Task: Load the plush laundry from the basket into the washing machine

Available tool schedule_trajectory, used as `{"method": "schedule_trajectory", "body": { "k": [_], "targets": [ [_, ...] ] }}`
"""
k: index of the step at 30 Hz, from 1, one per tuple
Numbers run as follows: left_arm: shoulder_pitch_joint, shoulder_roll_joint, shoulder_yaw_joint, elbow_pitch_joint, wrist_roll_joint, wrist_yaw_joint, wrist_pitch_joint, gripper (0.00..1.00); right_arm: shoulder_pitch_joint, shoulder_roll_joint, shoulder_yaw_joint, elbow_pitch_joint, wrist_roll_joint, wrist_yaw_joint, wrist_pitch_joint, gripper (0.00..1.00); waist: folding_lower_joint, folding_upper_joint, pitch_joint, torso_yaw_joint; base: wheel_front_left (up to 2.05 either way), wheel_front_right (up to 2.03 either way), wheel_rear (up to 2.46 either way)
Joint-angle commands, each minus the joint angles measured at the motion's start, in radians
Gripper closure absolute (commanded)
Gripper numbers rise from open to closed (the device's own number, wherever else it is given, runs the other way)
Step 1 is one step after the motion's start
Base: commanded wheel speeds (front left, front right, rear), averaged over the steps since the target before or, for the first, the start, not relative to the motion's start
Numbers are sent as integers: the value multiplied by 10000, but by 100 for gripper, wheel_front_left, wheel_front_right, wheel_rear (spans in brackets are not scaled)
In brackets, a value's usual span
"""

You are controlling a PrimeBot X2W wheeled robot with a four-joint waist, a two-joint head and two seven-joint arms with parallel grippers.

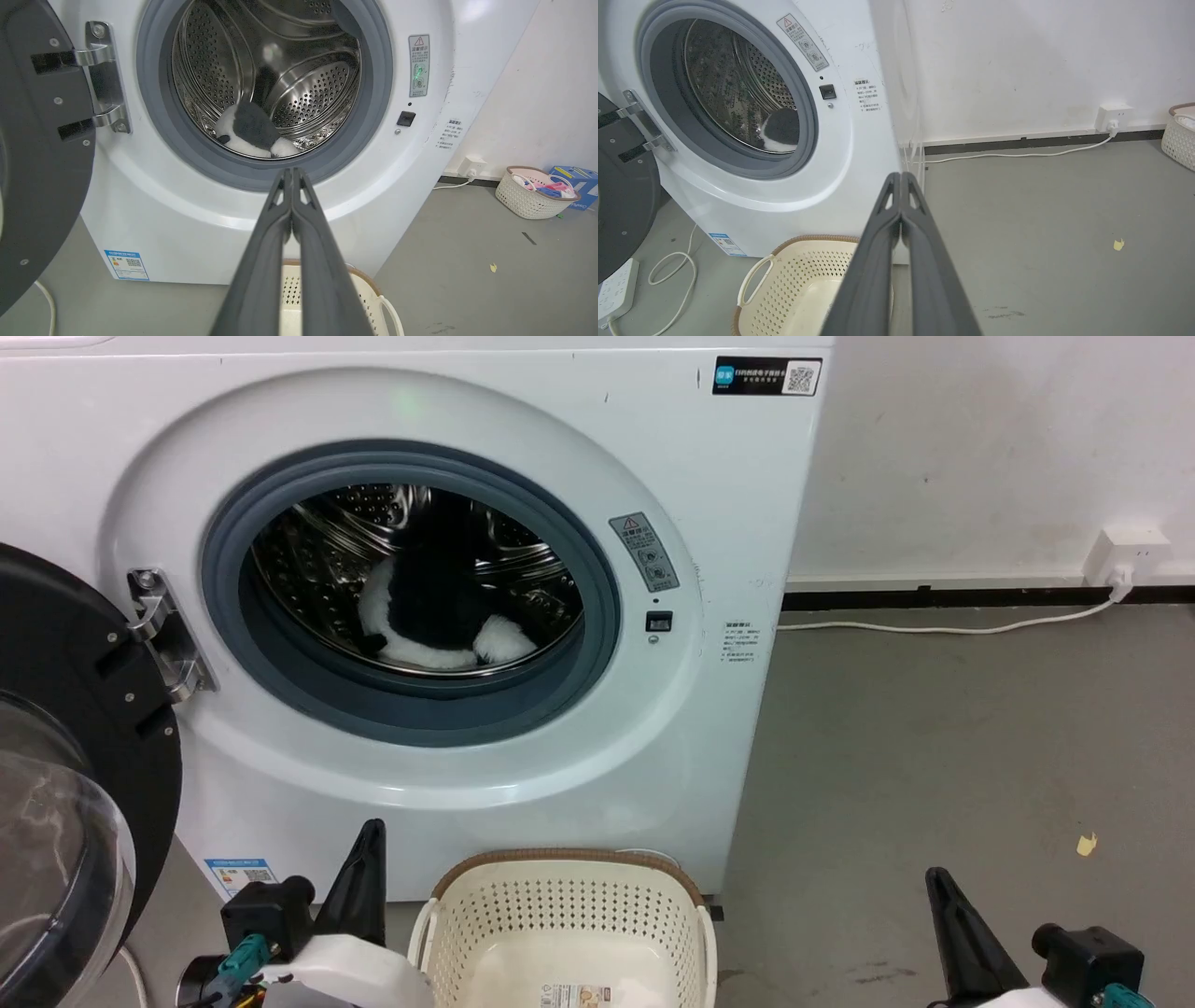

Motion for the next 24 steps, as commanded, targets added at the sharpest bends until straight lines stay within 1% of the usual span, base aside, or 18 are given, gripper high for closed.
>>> {"method": "schedule_trajectory", "body": {
  "k": [1,24],
  "targets": [
    [65,-74,80,-75,162,-56,61,100,-91,5,-7,-70,-119,-1,55,100,0,0,8,-6,0,0,0],
    [180,-530,696,-429,1170,-341,497,100,-266,10,-26,-316,-539,-2,371,100,0,0,162,-146,0,0,0]
  ]
}}
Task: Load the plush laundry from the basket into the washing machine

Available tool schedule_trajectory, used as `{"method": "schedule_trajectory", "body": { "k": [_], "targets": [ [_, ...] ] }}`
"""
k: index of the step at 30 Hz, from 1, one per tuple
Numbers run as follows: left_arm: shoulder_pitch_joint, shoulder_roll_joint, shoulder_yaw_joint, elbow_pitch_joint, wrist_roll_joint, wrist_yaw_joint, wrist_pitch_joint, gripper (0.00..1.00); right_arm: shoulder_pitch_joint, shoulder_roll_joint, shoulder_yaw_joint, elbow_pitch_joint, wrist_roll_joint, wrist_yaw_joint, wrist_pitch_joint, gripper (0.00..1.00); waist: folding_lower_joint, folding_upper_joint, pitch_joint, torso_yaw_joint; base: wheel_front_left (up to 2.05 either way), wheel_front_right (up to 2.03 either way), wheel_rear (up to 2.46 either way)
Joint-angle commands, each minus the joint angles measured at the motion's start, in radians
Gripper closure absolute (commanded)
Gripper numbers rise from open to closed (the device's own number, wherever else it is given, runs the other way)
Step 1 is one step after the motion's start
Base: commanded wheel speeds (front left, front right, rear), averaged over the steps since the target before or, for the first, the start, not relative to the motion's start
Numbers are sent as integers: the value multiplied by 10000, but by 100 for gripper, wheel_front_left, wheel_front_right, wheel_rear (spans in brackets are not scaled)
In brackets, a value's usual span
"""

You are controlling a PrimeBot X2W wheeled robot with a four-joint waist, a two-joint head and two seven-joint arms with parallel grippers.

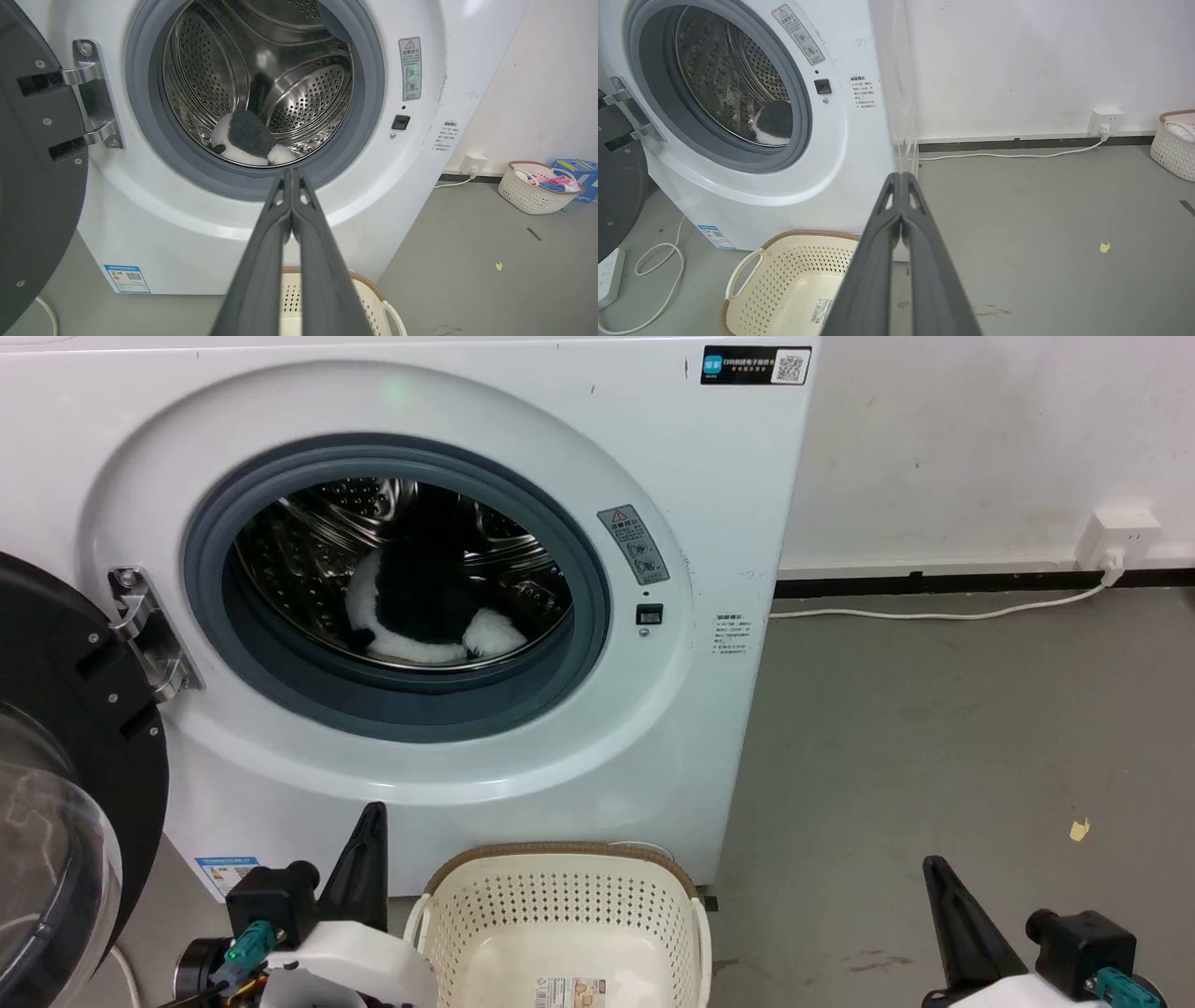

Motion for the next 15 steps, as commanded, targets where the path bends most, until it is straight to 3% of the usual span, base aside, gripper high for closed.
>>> {"method": "schedule_trajectory", "body": {
  "k": [1,15],
  "targets": [
    [174,-72,88,-97,179,-87,74,100,-148,10,-7,-83,-113,-2,32,100,0,-1,10,-9,0,0,0],
    [245,-350,462,-312,792,-260,339,100,-255,13,-19,-232,-368,-3,224,100,0,-1,103,-93,0,0,0]
  ]
}}
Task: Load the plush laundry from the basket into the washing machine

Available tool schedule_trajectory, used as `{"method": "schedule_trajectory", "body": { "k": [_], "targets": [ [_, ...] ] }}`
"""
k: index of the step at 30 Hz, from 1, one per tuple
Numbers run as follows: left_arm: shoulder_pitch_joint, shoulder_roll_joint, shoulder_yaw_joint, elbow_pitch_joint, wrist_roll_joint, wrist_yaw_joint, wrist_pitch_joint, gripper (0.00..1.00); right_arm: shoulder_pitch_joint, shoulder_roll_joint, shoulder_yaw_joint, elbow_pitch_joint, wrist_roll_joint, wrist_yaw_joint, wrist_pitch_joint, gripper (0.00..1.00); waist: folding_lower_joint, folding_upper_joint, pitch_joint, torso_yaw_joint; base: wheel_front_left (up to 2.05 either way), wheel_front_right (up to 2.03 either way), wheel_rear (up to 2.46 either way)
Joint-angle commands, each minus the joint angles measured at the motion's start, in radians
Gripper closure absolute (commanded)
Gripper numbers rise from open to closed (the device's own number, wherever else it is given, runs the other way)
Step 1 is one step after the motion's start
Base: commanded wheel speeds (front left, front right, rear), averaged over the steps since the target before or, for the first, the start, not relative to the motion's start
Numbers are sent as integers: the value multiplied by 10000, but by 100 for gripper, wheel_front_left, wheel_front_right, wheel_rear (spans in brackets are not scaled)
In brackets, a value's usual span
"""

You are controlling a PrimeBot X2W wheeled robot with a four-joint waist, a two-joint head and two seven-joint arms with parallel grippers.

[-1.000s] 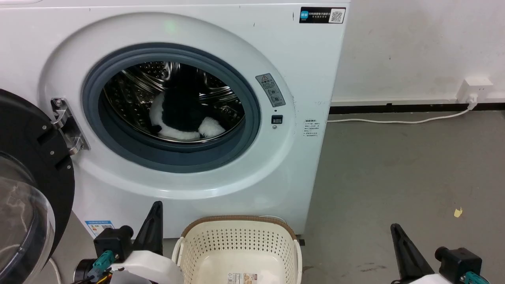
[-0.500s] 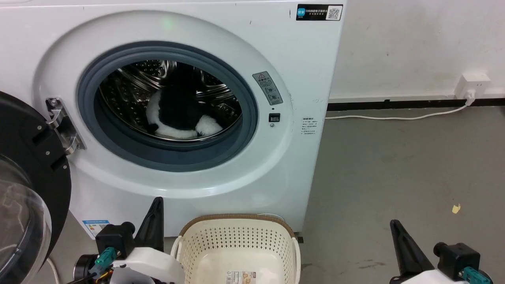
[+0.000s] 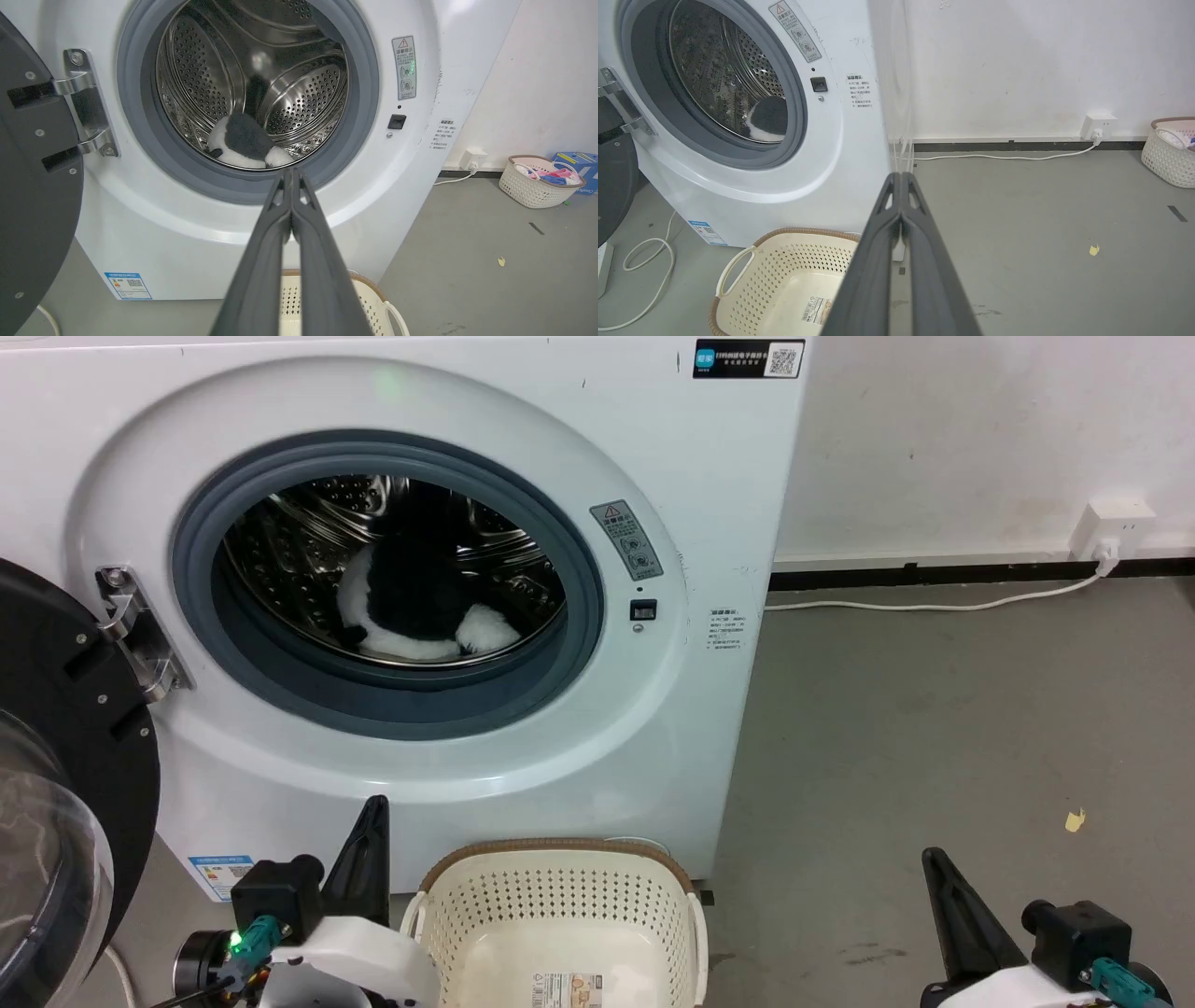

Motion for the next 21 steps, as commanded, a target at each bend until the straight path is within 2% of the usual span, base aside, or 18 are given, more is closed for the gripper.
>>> {"method": "schedule_trajectory", "body": {
  "k": [1,21],
  "targets": [
    [200,-73,105,-92,180,-56,65,100,-171,14,-10,-84,-72,-3,63,100,0,0,10,-9,0,0,0],
    [295,-450,614,-384,1013,-291,426,100,-316,18,-26,-287,-420,-4,325,100,0,0,138,-125,0,0,0]
  ]
}}
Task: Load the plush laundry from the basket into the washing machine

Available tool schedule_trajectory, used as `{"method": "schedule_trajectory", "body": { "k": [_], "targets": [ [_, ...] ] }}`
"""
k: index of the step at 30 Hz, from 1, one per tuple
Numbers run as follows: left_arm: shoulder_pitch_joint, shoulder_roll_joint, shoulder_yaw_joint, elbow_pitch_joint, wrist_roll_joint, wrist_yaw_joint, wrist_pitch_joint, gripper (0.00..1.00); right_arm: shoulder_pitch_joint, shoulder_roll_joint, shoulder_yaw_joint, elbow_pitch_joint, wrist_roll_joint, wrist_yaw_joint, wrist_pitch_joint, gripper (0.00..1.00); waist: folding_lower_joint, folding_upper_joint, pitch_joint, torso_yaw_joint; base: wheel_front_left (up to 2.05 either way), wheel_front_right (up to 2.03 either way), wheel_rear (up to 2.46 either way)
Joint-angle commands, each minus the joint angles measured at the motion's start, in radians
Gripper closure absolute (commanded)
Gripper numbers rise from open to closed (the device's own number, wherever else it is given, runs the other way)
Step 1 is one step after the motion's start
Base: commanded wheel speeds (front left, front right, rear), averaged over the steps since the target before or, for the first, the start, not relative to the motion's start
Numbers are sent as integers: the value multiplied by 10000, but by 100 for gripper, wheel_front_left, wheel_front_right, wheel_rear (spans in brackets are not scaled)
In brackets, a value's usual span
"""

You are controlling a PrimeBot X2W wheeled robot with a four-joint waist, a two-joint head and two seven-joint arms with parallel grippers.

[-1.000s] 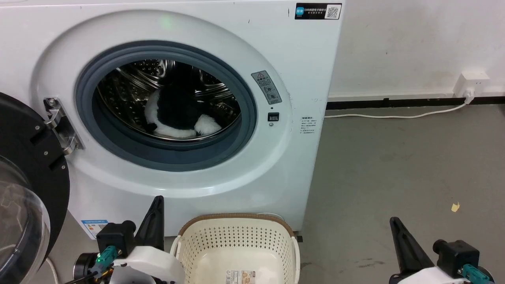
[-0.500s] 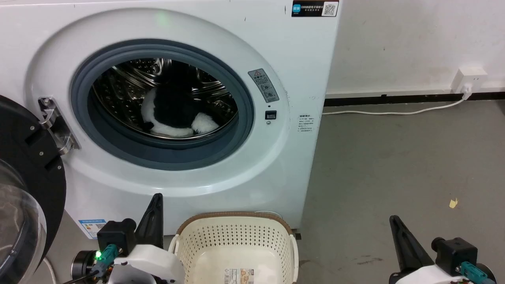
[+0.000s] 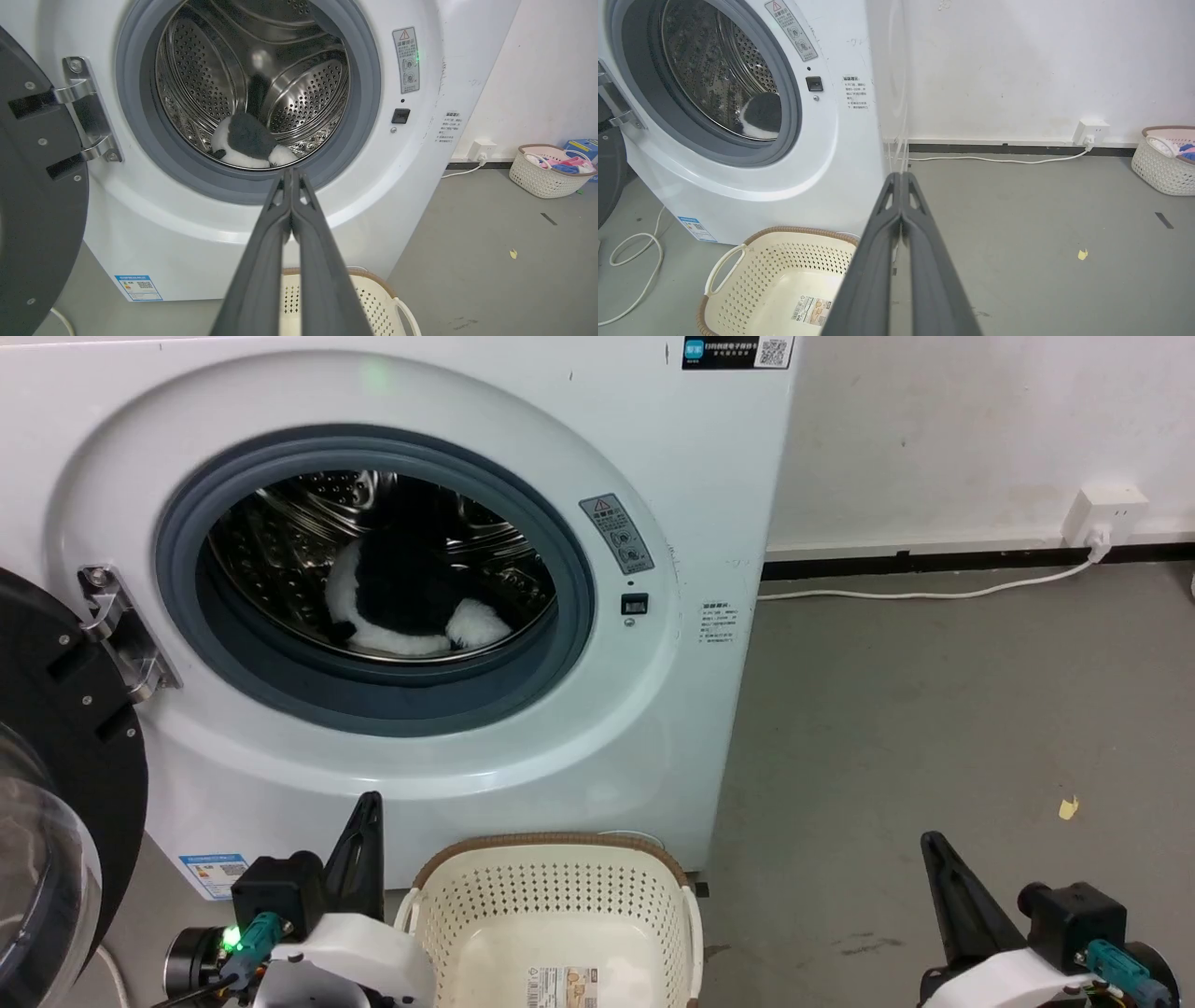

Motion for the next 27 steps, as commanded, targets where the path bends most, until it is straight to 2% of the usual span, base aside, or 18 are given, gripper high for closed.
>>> {"method": "schedule_trajectory", "body": {
  "k": [1,27],
  "targets": [
    [154,-83,68,-80,120,-83,42,100,-129,18,-13,-67,-82,-4,30,100,-1,0,5,-4,0,0,0],
    [285,-599,764,-479,1259,-405,536,100,-328,24,-34,-345,-557,-6,387,100,-1,0,179,-162,0,0,0]
  ]
}}
